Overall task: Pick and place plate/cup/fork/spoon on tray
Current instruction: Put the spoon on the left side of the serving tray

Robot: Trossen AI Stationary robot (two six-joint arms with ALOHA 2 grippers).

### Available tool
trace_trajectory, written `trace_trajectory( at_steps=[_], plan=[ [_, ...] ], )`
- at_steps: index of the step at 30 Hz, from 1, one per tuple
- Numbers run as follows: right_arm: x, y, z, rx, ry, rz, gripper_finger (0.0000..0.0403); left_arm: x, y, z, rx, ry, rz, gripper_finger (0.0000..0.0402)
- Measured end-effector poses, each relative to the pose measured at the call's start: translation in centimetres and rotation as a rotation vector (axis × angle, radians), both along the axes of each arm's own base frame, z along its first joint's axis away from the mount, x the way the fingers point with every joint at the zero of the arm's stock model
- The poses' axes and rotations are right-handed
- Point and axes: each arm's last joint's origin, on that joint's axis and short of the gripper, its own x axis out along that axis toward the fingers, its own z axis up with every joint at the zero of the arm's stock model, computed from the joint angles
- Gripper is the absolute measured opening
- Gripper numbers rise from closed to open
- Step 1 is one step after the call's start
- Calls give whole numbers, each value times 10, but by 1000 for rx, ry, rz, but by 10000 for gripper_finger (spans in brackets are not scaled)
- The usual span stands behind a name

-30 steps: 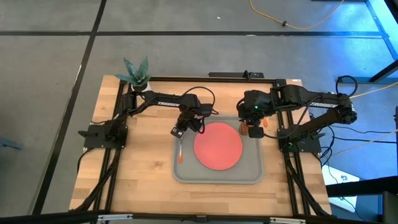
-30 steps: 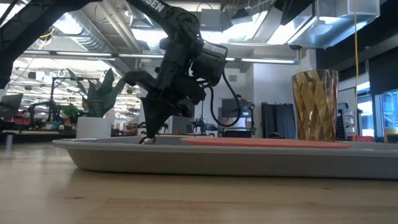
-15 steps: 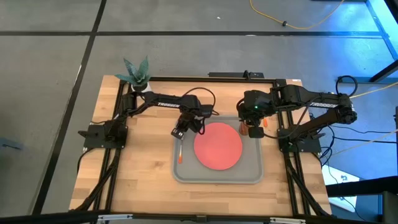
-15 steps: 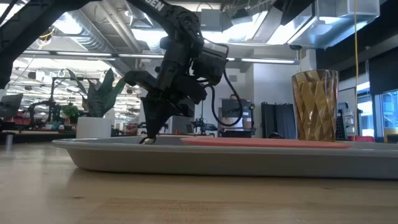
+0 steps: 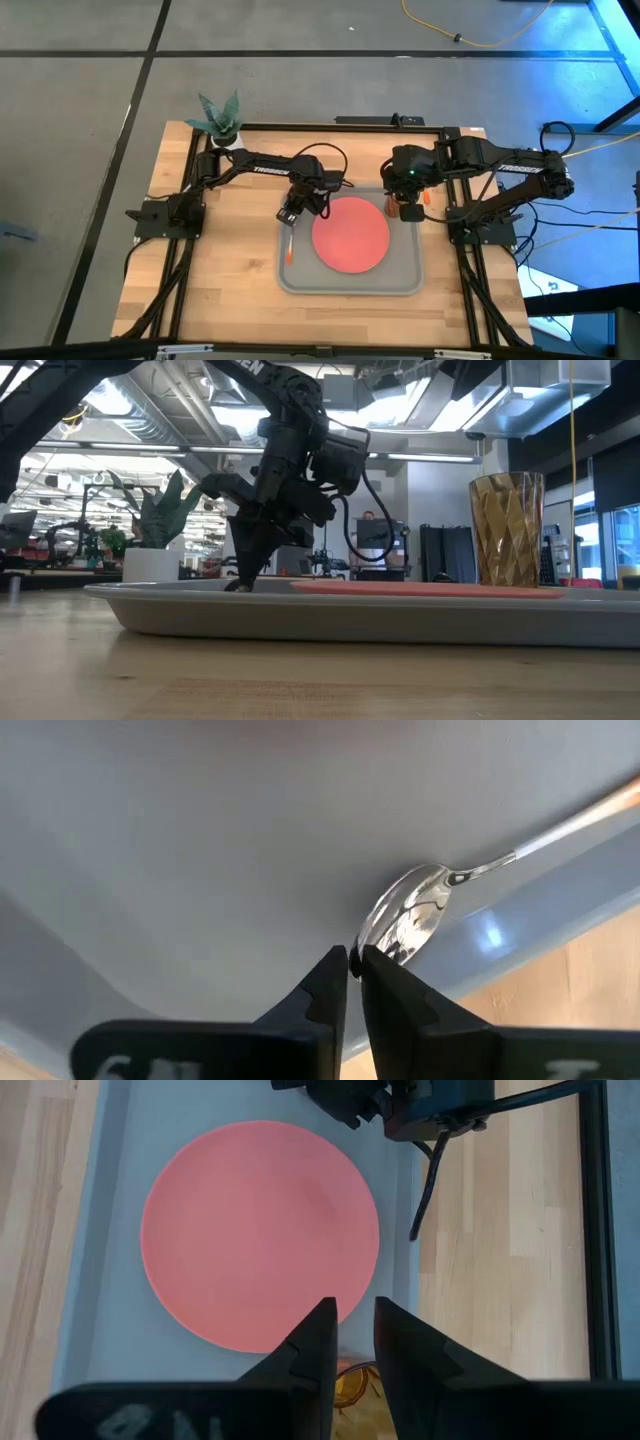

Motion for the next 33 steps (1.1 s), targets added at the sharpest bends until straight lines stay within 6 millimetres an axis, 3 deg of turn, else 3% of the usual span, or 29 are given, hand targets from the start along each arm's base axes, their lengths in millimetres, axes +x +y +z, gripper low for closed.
trace_trajectory(
  at_steps=[10,33],
  plan=[
    [0,0,0,0,0,1,71,0,0,0,11,16,77,47],
    [0,0,0,2,0,-1,71,-3,-11,2,102,77,54,47]
  ],
)
